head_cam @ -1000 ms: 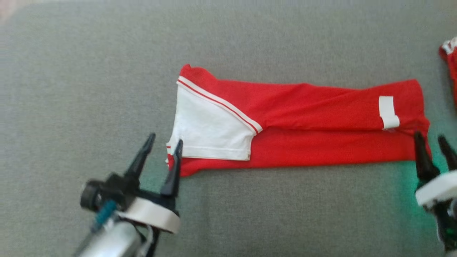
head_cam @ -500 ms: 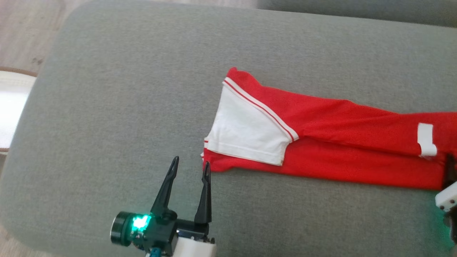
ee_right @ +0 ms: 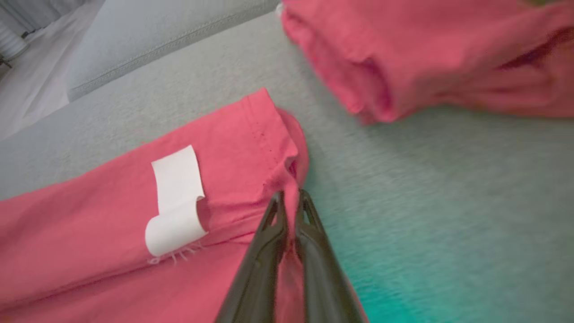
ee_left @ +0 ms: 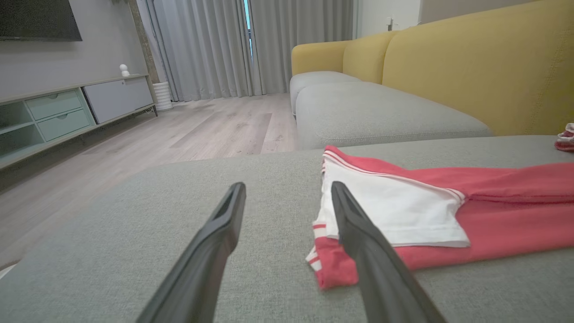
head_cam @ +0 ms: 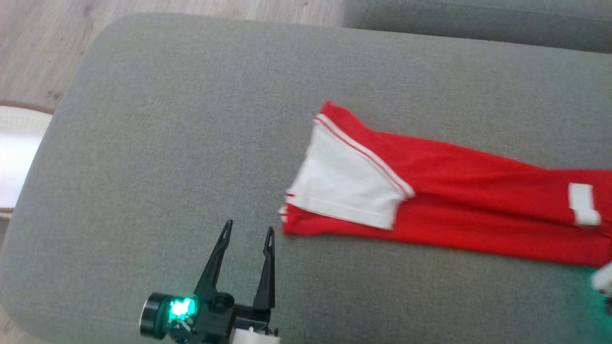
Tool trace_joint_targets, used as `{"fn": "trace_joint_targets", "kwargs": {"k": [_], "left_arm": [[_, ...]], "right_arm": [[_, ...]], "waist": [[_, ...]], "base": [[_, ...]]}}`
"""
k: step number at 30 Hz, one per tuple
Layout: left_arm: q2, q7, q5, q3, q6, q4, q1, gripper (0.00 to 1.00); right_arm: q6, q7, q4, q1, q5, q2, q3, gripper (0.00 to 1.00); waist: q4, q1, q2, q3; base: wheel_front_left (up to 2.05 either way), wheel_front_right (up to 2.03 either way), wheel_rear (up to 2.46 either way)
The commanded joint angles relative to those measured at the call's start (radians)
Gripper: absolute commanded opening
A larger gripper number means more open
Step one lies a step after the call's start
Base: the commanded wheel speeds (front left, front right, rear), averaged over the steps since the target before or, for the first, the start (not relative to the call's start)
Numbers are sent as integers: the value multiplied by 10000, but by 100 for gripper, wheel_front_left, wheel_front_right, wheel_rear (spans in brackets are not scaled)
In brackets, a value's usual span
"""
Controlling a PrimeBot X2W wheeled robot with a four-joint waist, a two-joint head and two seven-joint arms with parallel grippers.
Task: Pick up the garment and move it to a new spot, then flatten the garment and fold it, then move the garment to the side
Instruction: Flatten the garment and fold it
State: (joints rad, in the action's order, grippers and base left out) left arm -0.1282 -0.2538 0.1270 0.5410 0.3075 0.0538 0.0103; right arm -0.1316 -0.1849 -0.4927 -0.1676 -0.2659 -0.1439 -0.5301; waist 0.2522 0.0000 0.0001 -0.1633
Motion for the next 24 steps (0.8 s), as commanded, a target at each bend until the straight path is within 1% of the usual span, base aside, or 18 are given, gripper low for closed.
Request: {"fn": "trace_joint_targets", "kwargs": {"k": [1, 3, 5, 8, 12, 16, 20, 24], "left_arm": [[86, -80, -86, -430, 8, -283, -155, 100], [109, -80, -154, -512, -47, -261, -99, 100], [137, -80, -205, -586, -96, -241, -44, 100], [199, -80, -215, -667, -226, -197, 22, 100], [302, -80, -213, -723, -431, -84, 24, 100], [370, -80, -275, -770, -604, 3, -26, 100], [416, -80, -344, -827, -749, 73, -67, 100], [485, -80, -434, -783, -871, 164, -143, 100]], "right_arm": [[9, 56, 420, -36, -81, -472, 26, 0], [9, -108, 804, 42, -257, -670, -29, 0], [9, -291, 1354, 60, -564, -733, 24, 0], [9, -642, 2465, -31, -1105, -492, 432, 0], [9, -1065, 3988, -87, -1715, -44, 1487, 0], [9, -1504, 5192, -247, -1863, 537, 2843, 0], [9, -1787, 5621, -355, -2101, 844, 4358, 0], [9, -1732, 5231, -391, -2325, 925, 5654, 0]], "waist": [[-25, 0, -1, 33], [-53, 0, -1, 77], [-88, 0, -1, 103], [-136, 0, -1, 104], [-106, 0, -1, 118], [45, 0, -1, 118], [285, 0, -1, 75], [631, 0, -1, 65]], "base": [[0, 0, 0], [0, 0, 0], [0, 0, 0], [0, 0, 0], [0, 0, 0], [0, 0, 0], [0, 0, 0], [0, 0, 0]]}}
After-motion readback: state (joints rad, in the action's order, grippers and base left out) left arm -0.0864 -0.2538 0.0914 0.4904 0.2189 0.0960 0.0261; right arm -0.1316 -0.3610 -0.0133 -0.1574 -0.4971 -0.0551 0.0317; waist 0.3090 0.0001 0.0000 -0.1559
